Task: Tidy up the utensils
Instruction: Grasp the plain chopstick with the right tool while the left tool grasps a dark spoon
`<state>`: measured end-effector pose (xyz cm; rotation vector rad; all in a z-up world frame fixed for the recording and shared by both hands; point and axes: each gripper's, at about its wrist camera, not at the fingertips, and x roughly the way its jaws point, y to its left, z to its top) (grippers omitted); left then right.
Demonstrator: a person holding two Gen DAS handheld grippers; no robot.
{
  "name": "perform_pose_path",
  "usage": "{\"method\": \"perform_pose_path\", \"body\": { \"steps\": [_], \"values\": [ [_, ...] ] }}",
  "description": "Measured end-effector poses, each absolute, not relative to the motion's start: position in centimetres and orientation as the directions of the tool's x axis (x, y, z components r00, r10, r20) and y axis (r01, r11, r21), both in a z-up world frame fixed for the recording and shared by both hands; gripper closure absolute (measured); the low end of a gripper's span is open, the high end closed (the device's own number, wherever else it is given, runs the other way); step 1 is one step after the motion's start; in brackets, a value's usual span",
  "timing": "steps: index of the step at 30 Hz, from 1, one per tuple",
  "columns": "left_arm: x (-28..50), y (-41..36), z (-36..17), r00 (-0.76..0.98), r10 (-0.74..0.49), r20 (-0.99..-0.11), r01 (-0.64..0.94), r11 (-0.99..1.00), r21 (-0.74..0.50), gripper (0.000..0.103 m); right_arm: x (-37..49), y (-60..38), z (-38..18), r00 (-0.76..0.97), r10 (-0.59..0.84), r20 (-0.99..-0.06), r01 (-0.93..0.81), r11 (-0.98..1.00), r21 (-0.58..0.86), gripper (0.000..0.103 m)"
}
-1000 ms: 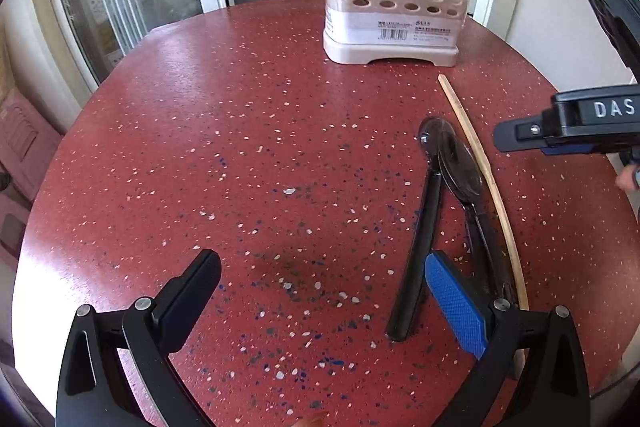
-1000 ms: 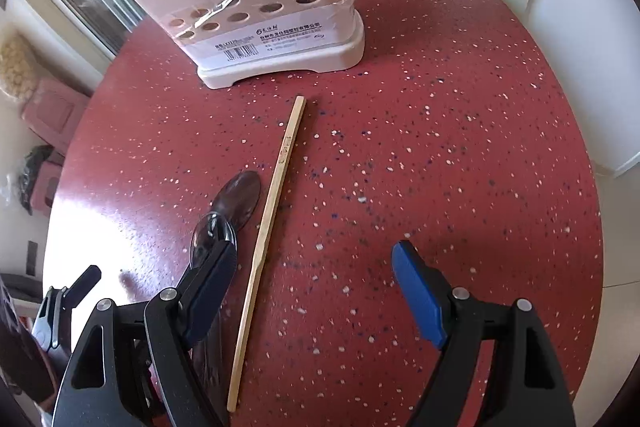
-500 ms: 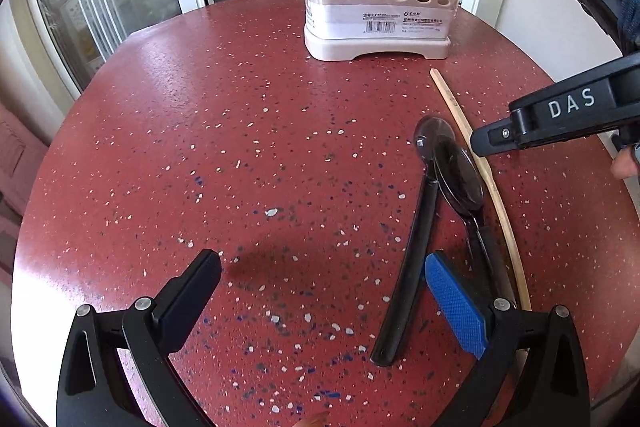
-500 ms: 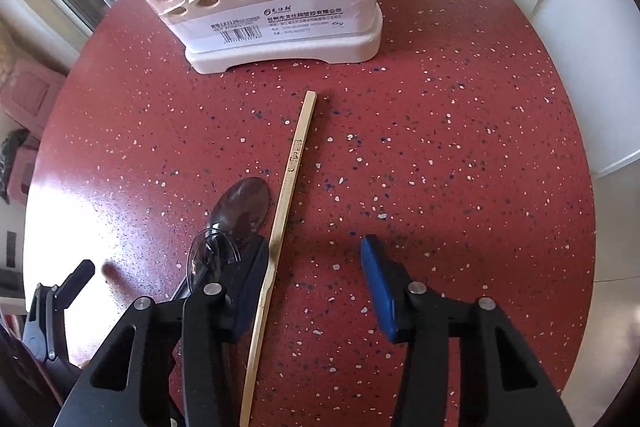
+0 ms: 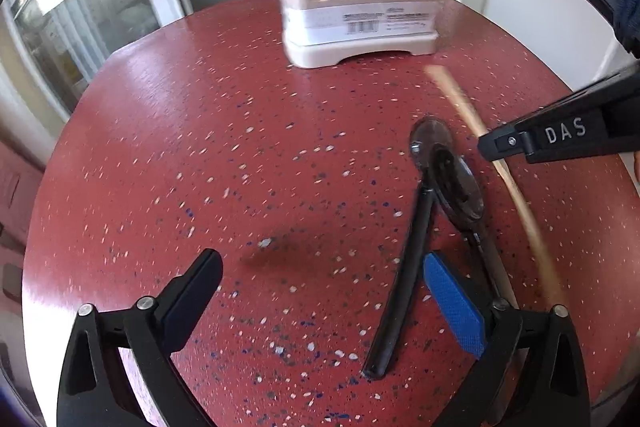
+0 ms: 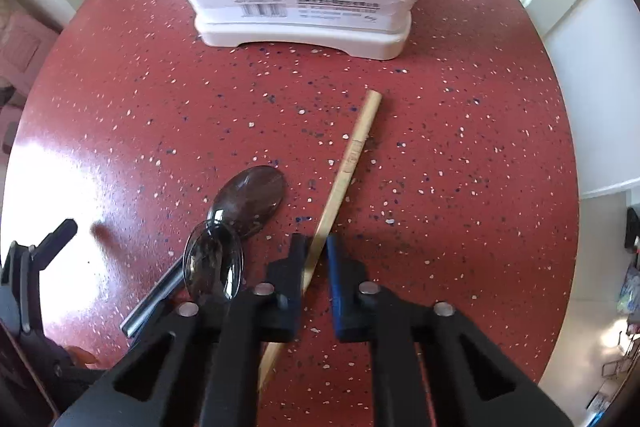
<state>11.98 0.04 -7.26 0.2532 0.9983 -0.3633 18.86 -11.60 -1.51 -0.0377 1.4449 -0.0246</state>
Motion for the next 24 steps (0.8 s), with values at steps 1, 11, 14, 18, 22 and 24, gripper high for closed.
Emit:
{"method": "perform_pose_path", "body": {
  "steps": [1, 11, 14, 18, 22, 24],
  "values": [
    [12.1, -0.2, -7.2, 0.481, -0.189, -0.856, 0.424, 0.905, 0.038, 0.0, 18.5, -11.8, -1.3, 0.13, -0.029, -0.991, -0.018, 0.999, -0.032, 0.097],
    [14.2, -2.8, -6.6, 0.374, -0.235, -0.897, 0.536, 0.844, 0.002, 0.001, 14.5, -13.8, -0.2, 0.22, 0.081, -0.972, -0.068, 0.995, 0.068, 0.097],
    [14.8, -3.4, -6.5, 0.328, -0.247, -0.912, 0.561, 0.827, -0.022, 0.006, 13.3, -15.0, 0.6, 0.24, 0.127, -0.962, -0.069, 0.991, 0.113, 0.097],
    [15.5, -4.2, -6.1, 0.276, -0.235, -0.932, 0.593, 0.805, -0.027, 0.011, 12.4, -18.1, 1.8, 0.253, 0.185, -0.949, -0.069, 0.982, 0.174, 0.097],
    [15.8, -4.8, -5.9, 0.231, -0.215, -0.949, 0.614, 0.789, -0.03, 0.016, 12.7, -18.7, 1.7, 0.267, 0.217, -0.939, -0.077, 0.976, 0.203, 0.097],
    [16.0, -5.4, -5.6, 0.21, -0.202, -0.957, 0.628, 0.778, -0.026, 0.025, 12.4, -19.5, 2.0, 0.279, 0.231, -0.932, -0.076, 0.973, 0.218, 0.097]
  ]
}}
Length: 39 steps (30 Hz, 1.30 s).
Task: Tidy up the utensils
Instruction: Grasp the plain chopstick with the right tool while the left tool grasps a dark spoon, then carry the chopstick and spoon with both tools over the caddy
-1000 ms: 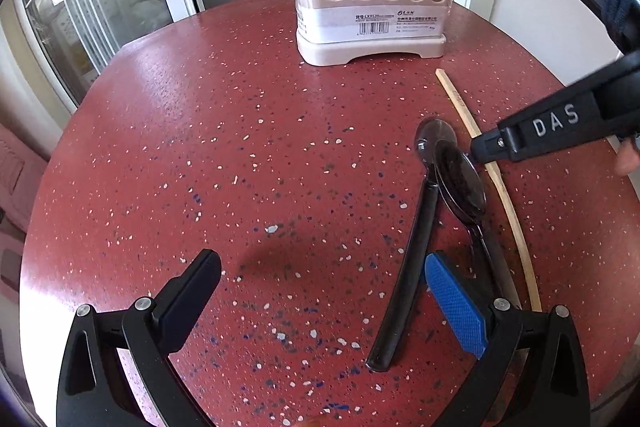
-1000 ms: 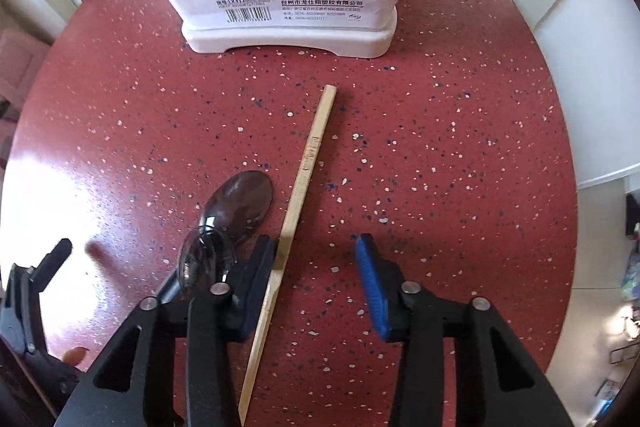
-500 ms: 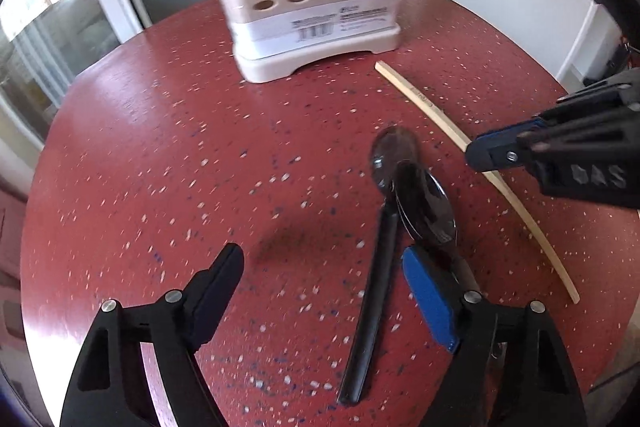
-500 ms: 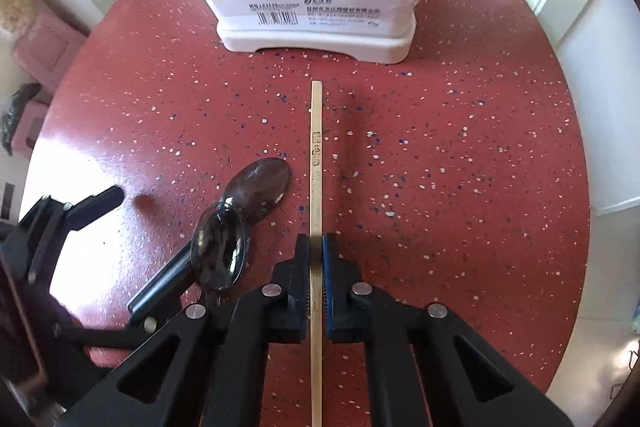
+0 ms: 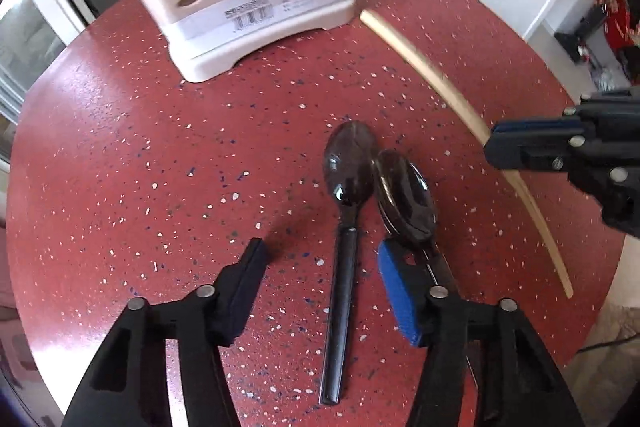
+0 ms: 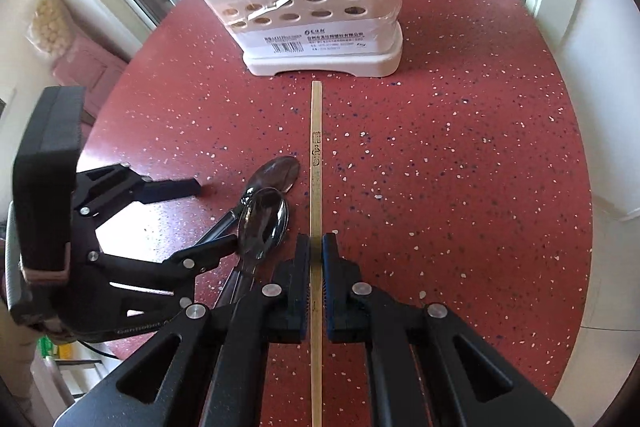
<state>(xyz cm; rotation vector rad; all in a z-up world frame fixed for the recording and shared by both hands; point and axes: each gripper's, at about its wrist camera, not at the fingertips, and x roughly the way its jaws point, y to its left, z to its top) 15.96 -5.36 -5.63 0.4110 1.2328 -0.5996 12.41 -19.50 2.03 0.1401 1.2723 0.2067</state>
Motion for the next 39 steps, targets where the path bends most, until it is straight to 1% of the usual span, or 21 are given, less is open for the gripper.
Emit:
{"method": "perform_pose_path", "body": {
  "steps": [1, 2, 3, 4, 5, 7, 10, 14, 18, 23, 28, 39],
  "values": [
    [15.9, -5.6, -5.5, 0.199, -0.204, -0.959, 0.636, 0.771, -0.032, 0.029, 12.2, -19.6, 2.3, 0.284, 0.234, -0.93, -0.075, 0.972, 0.222, 0.097],
    [15.8, -5.9, -5.4, 0.194, -0.199, -0.961, 0.644, 0.764, -0.029, 0.035, 12.0, -19.8, 2.6, 0.291, 0.238, -0.927, -0.074, 0.971, 0.226, 0.097],
    [15.6, -6.3, -5.2, 0.188, -0.201, -0.961, 0.652, 0.758, -0.031, 0.049, 11.7, -19.9, 3.1, 0.299, 0.242, -0.923, -0.074, 0.97, 0.23, 0.097],
    [15.4, -6.6, -5.1, 0.181, -0.205, -0.962, 0.661, 0.75, -0.036, 0.057, 11.2, -20.4, 3.6, 0.305, 0.242, -0.921, -0.073, 0.97, 0.231, 0.097],
    [15.2, -6.7, -5.0, 0.184, -0.199, -0.963, 0.665, 0.747, -0.027, 0.062, 11.2, -20.6, 3.6, 0.311, 0.242, -0.919, -0.072, 0.97, 0.231, 0.097],
    [14.9, -6.7, -4.8, 0.199, -0.201, -0.959, 0.661, 0.75, -0.02, 0.062, 11.0, -21.0, 3.9, 0.322, 0.246, -0.914, -0.073, 0.969, 0.235, 0.097],
    [14.1, -6.1, -4.5, 0.242, -0.238, -0.941, 0.636, 0.771, -0.032, 0.062, 10.0, -21.5, 4.4, 0.332, 0.253, -0.909, -0.074, 0.967, 0.242, 0.097],
    [12.5, -4.6, -3.4, 0.346, -0.288, -0.893, 0.575, 0.817, -0.041, 0.062, 9.5, -21.5, 4.3, 0.354, 0.259, -0.899, -0.079, 0.966, 0.247, 0.097],
    [11.5, -2.3, -2.4, 0.43, -0.339, -0.837, 0.488, 0.867, -0.1, 0.062, 8.8, -21.6, 4.6, 0.374, 0.273, -0.886, -0.08, 0.962, 0.263, 0.097],
    [10.7, -0.2, -0.8, 0.525, -0.343, -0.778, 0.402, 0.906, -0.128, 0.062, 8.1, -21.8, 5.1, 0.398, 0.287, -0.871, -0.081, 0.957, 0.278, 0.097],
    [8.8, -0.9, 1.0, 0.612, -0.331, -0.718, 0.345, 0.929, -0.134, 0.062, 7.7, -21.9, 5.8, 0.431, 0.293, -0.853, -0.087, 0.955, 0.283, 0.097],
    [9.9, -0.8, 3.7, 0.695, -0.336, -0.636, 0.325, 0.935, -0.139, 0.062, 8.2, -22.2, 8.6, 0.492, 0.31, -0.814, -0.094, 0.948, 0.304, 0.097]
  ]
}}
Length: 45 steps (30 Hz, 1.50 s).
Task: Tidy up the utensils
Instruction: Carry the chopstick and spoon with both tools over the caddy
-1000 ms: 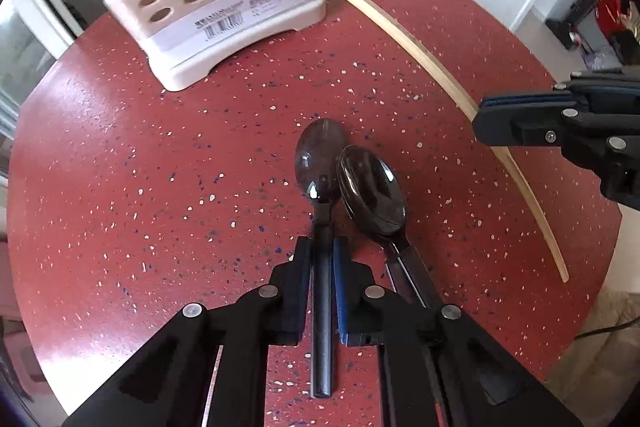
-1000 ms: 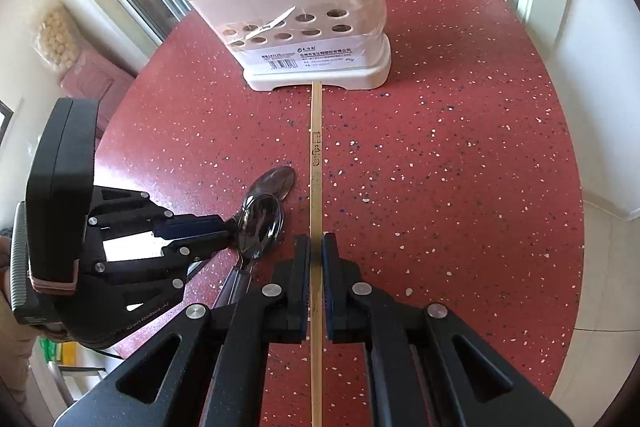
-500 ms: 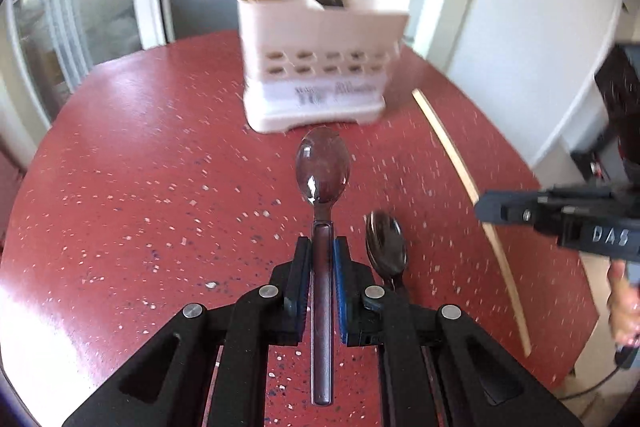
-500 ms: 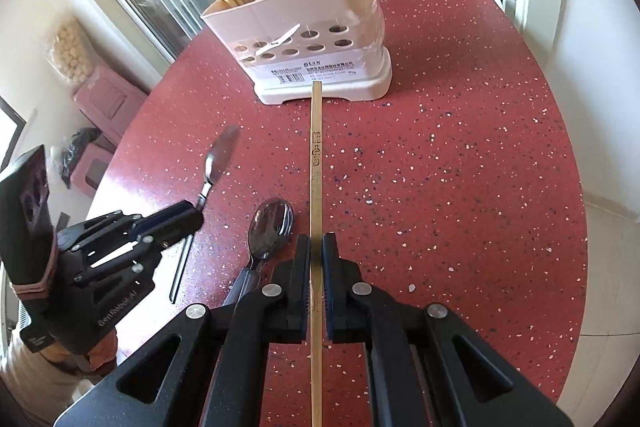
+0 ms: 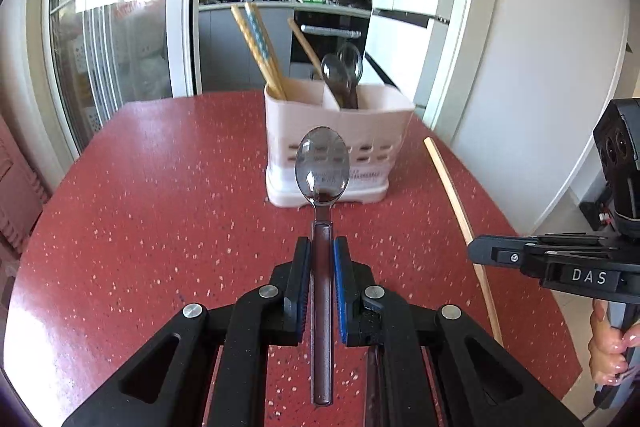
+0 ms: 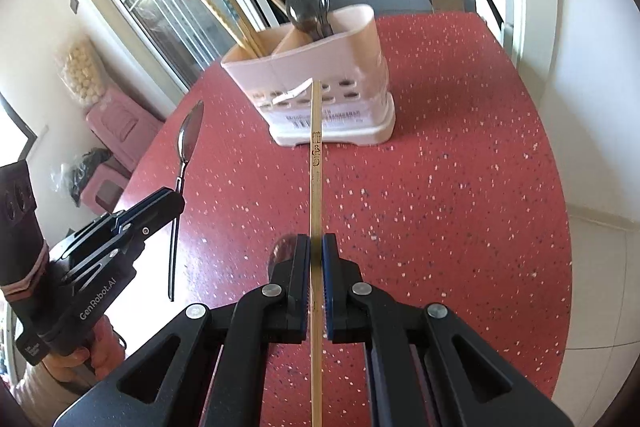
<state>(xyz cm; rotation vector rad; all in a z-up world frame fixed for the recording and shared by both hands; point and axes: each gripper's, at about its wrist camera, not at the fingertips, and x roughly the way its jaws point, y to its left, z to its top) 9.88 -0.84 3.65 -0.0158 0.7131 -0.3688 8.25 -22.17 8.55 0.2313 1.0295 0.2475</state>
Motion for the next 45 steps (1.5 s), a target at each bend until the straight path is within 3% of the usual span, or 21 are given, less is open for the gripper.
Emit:
{"method": "perform_pose_path", "body": {
  "steps": [15, 31, 45],
  "values": [
    [12.5, -0.2, 7.8, 0.782, -0.347, -0.518, 0.305, 0.938, -0.167, 0.062, 10.9, -22.6, 13.4, 0.606, 0.313, -0.731, -0.125, 0.946, 0.3, 0.097],
    [21.1, -0.7, 11.5, 0.848, -0.334, -0.412, 0.273, 0.941, -0.202, 0.062, 19.1, -22.7, 18.8, 0.736, 0.328, -0.592, -0.162, 0.935, 0.317, 0.097],
    [27.2, -2.8, 9.8, 0.914, -0.26, -0.313, 0.199, 0.956, -0.214, 0.062, 26.0, -22.6, 18.9, 0.84, 0.277, -0.467, -0.169, 0.95, 0.261, 0.097]
  ]
}}
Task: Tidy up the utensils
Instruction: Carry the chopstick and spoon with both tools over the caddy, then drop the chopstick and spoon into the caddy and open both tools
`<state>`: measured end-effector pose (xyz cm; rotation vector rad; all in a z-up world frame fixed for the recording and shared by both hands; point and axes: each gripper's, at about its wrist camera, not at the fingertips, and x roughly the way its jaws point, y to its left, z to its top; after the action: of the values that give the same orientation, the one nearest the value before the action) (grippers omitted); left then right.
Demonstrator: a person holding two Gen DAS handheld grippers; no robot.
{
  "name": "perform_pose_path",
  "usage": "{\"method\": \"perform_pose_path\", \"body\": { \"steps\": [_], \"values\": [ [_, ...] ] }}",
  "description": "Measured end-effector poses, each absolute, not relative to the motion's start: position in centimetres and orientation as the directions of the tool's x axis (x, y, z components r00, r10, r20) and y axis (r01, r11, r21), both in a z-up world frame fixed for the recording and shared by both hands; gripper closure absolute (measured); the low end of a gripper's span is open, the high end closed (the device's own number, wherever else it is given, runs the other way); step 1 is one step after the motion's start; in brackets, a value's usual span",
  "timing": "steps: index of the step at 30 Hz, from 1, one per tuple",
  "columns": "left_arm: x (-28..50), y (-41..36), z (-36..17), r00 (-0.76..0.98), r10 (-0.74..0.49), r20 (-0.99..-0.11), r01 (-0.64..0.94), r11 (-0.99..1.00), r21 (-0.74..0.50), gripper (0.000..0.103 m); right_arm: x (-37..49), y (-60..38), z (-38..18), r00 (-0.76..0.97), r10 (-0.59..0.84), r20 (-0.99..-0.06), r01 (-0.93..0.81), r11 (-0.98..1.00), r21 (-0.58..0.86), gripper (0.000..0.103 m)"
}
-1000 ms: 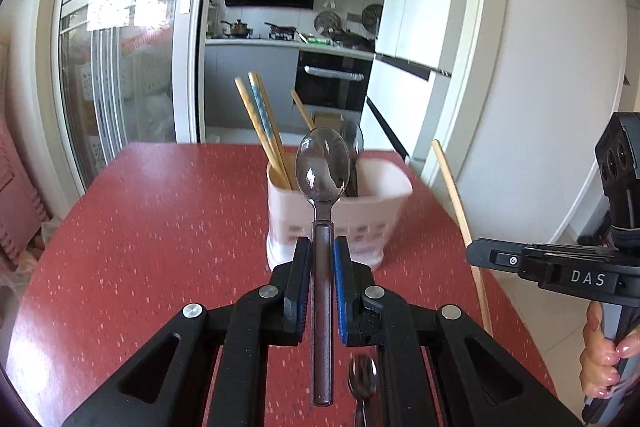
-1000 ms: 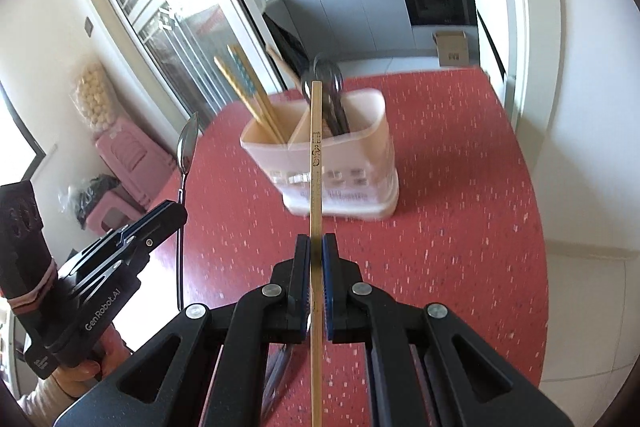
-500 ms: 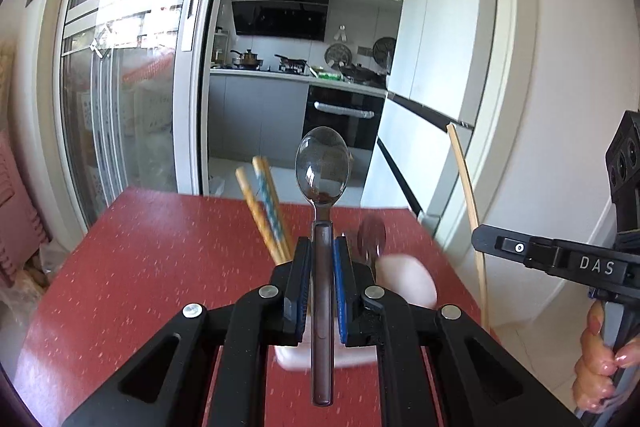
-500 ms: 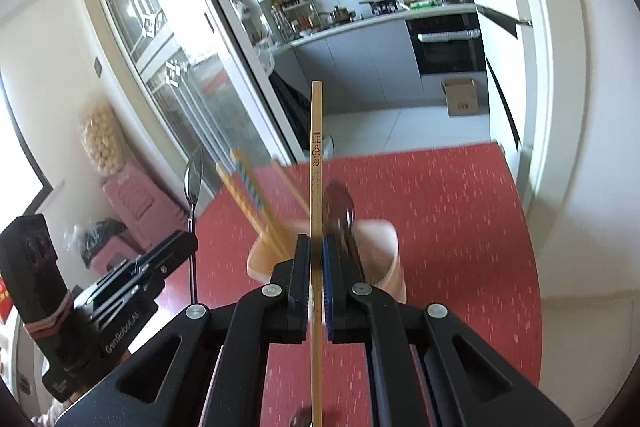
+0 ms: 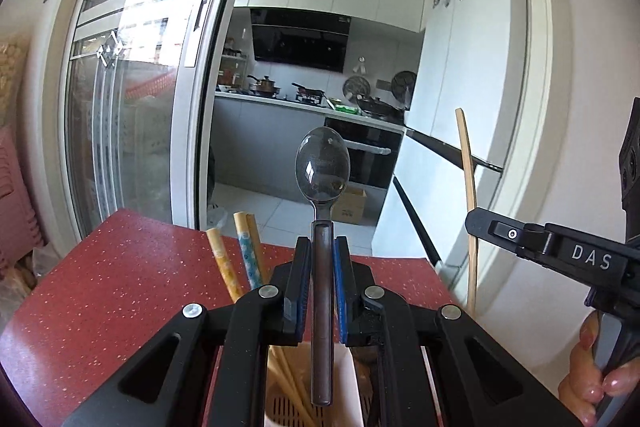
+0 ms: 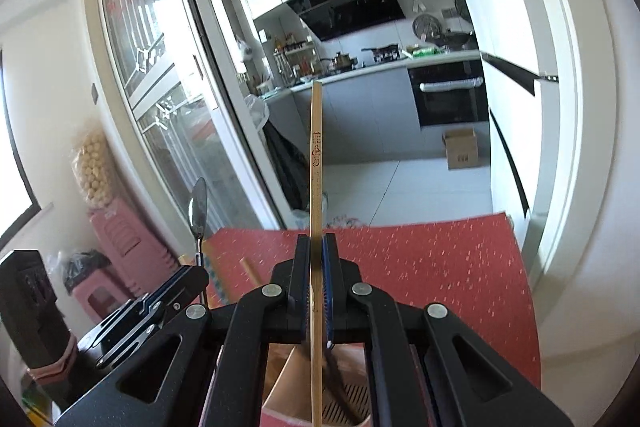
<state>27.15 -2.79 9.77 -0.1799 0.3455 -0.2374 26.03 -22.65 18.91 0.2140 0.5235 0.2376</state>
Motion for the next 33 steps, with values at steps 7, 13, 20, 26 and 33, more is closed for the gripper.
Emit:
{"method": "perform_pose_path", "body": {
  "steps": [7, 13, 20, 26, 33],
  "values": [
    [27.7, -4.2, 7.8, 0.932, -0.218, -0.289, 0.175, 0.97, -0.166, 0.062, 27.1, -22.2, 16.7, 0.869, 0.244, -0.43, -0.18, 0.966, 0.184, 0.097],
    [26.9, -5.2, 6.2, 0.938, -0.185, -0.292, 0.158, 0.981, -0.114, 0.062, 26.5, -20.6, 14.1, 0.885, 0.219, -0.412, -0.204, 0.976, 0.08, 0.097],
    [25.6, -5.0, 4.9, 0.94, -0.153, -0.306, 0.134, 0.988, -0.083, 0.062, 24.8, -19.6, 11.8, 0.882, 0.215, -0.42, -0.235, 0.972, 0.004, 0.097],
    [25.2, -5.1, 4.4, 0.928, -0.145, -0.343, 0.132, 0.989, -0.061, 0.062, 23.8, -19.3, 10.9, 0.872, 0.215, -0.44, -0.249, 0.968, -0.021, 0.097],
    [24.7, -5.0, 4.3, 0.916, -0.136, -0.377, 0.13, 0.991, -0.041, 0.062, 23.9, -19.3, 10.3, 0.84, 0.224, -0.495, -0.26, 0.965, -0.005, 0.097]
  ]
}}
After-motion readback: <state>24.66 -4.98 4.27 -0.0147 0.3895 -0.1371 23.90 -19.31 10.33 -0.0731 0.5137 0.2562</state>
